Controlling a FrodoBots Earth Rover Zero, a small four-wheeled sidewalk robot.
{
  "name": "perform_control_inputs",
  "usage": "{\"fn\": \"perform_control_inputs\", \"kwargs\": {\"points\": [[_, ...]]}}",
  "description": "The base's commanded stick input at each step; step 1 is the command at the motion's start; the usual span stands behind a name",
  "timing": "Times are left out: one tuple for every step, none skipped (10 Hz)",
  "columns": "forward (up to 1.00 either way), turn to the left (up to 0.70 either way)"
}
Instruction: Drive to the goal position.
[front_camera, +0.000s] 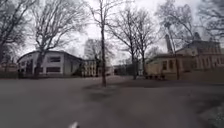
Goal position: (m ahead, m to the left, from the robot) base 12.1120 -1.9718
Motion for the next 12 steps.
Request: {"fn": "perform_control_inputs", "kwargs": {"points": [[1.0, 0.0], [1.0, 0.0], [1.0, 0.0], [1.0, 0.0], [1.0, 0.0], [1.0, 0.0], [1.0, 0.0], [1.0, 0.0], [1.0, 0.0], [1.0, -0.11], [1.0, -0.33], [1.0, -0.4]]}}
